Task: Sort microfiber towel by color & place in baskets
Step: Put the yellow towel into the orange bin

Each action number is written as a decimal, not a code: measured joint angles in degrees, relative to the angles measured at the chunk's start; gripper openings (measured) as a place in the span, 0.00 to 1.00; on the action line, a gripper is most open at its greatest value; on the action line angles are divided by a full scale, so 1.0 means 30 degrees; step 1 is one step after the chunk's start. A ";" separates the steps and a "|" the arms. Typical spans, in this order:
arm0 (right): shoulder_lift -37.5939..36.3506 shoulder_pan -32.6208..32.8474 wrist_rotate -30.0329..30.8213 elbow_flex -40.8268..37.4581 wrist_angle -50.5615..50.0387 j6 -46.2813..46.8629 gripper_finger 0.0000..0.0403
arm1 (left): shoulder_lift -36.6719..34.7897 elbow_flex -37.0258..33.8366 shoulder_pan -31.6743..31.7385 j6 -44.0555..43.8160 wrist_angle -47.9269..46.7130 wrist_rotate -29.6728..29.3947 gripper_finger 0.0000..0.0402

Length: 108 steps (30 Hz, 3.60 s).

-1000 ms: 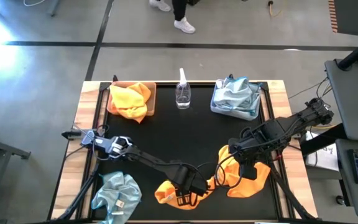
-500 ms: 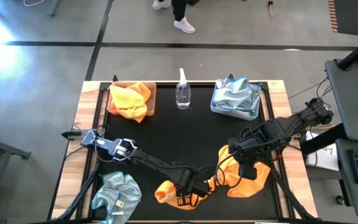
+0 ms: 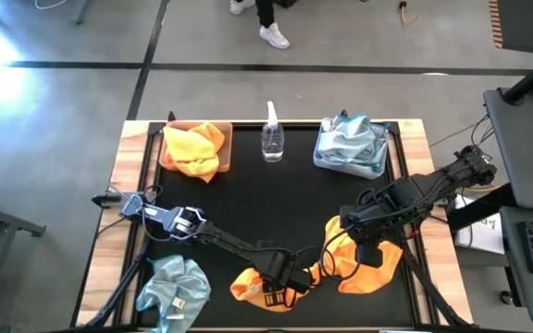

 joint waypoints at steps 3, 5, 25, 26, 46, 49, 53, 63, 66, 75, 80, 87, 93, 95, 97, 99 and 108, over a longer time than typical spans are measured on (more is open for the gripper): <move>0.0000 0.0000 0.0004 0.0000 0.0000 -0.0001 0.17 | 0.0000 0.0000 -0.0003 -0.0007 0.0034 0.0006 0.32; 0.0000 0.0000 0.0000 0.0000 0.0001 0.0015 0.17 | 0.0000 0.0000 -0.0007 -0.0009 0.0053 0.0015 0.27; 0.0007 -0.0002 0.0063 -0.0007 0.0062 0.0023 0.17 | -0.0592 0.0637 0.0049 -0.0364 -0.1648 -0.0058 0.00; 0.0007 -0.0007 0.0124 -0.0007 0.0081 0.0022 0.17 | -0.0815 0.0619 0.0058 -0.0366 -0.1714 -0.0060 0.00; 0.0007 -0.0007 0.1027 -0.0007 0.0532 0.0022 0.17 | -0.4391 0.0656 0.0066 -0.1859 -0.2944 0.0442 0.00; 0.0007 -0.0007 0.1172 -0.0007 0.0597 0.0029 0.17 | -0.4567 0.0656 0.0066 -0.2105 -0.3020 0.0452 0.00; 0.0007 -0.0007 0.1472 -0.0007 0.0606 0.0035 0.17 | -0.5070 0.0656 0.0066 -0.2155 -0.3051 0.0452 0.00; 0.0007 -0.0007 0.1515 -0.0007 0.0663 -0.0021 0.17 | -0.6800 0.0656 0.0051 -0.2608 -0.2784 0.0437 0.00; 0.0007 -0.0007 0.1523 -0.0007 0.0699 -0.0160 0.17 | -0.7393 0.0656 0.0051 -0.2608 -0.2517 0.0298 0.00; 0.0007 -0.0007 0.2022 -0.0007 0.0781 -0.0230 0.17 | -0.9381 0.0663 0.0015 -0.2604 -0.1839 -0.1445 0.00; 0.0007 -0.0007 0.2040 -0.0007 0.1026 -0.0466 0.17 | -1.0520 0.0663 0.0015 -0.2491 -0.1001 -0.2575 0.00; 0.0007 -0.0015 0.3278 -0.0015 0.1177 -0.0820 0.17 | -1.1819 0.0663 0.0015 -0.2089 -0.0209 -0.4023 0.00; 0.0007 -0.0015 0.4776 -0.0015 0.1211 -0.0889 0.17 | -1.2484 0.0663 0.0015 -0.0867 -0.0072 -0.4558 0.00; 0.0007 -0.0015 0.5026 -0.0015 0.1252 -0.0889 0.17 | -1.2682 0.0663 0.0015 -0.0522 -0.0074 -0.4699 0.00; 0.0007 -0.0015 0.5039 -0.0015 0.1394 -0.0889 0.17 | -1.2836 0.0663 0.0015 -0.0210 -0.0068 -0.4929 0.00; 0.0007 -0.0015 0.5178 -0.0015 0.1623 -0.0883 0.17 | -1.2960 0.0663 0.0015 0.0139 -0.0074 -0.5106 0.00; 0.0007 -0.0036 0.6728 -0.0015 0.1654 -0.0864 0.17 | -1.3809 0.0663 0.0015 0.1514 -0.0103 -0.5378 0.00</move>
